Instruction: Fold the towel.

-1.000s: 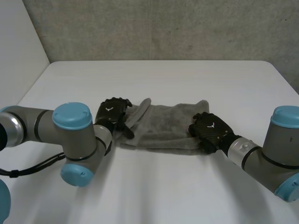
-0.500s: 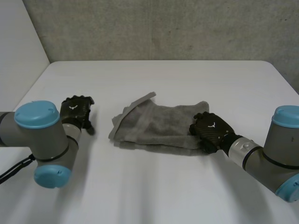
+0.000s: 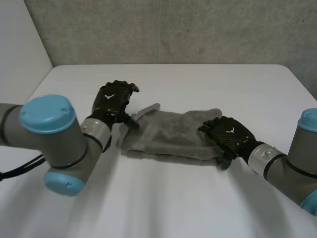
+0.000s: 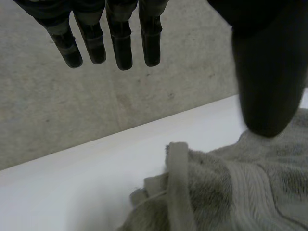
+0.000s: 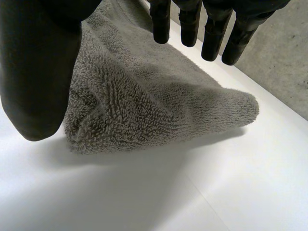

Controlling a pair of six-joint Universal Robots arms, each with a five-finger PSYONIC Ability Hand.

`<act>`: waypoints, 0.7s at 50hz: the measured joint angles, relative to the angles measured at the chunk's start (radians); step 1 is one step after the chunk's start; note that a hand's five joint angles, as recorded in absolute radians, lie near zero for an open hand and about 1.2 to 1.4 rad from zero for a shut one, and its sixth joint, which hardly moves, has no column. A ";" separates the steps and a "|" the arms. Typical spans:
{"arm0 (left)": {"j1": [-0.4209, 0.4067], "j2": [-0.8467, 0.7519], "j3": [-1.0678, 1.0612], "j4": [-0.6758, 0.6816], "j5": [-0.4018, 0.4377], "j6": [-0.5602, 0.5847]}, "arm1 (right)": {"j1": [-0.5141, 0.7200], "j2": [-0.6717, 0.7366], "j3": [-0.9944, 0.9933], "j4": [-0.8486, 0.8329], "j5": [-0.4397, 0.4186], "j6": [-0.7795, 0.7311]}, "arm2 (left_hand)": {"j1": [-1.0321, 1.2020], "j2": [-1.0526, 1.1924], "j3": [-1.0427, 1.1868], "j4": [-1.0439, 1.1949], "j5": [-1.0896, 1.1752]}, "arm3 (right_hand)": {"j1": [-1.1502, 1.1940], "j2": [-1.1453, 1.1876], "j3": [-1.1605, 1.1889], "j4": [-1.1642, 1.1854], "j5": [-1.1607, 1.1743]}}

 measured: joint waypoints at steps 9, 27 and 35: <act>-0.018 -0.222 0.224 -0.020 -0.033 -0.020 | 0.005 0.004 0.002 0.006 -0.002 -0.002 | 0.000 0.000 0.000 0.000 0.000 | 0.000 0.000 0.000 0.000 0.000; 0.050 -0.420 0.389 -0.004 -0.134 0.193 | 0.003 0.008 0.003 0.010 -0.006 -0.006 | 0.000 0.000 0.000 0.000 0.000 | -0.001 0.000 0.000 0.000 0.000; 0.115 -0.355 0.325 0.002 -0.154 0.196 | 0.006 0.010 0.002 0.010 -0.004 -0.010 | 0.000 0.000 0.000 0.000 0.000 | -0.001 0.000 0.000 0.000 0.000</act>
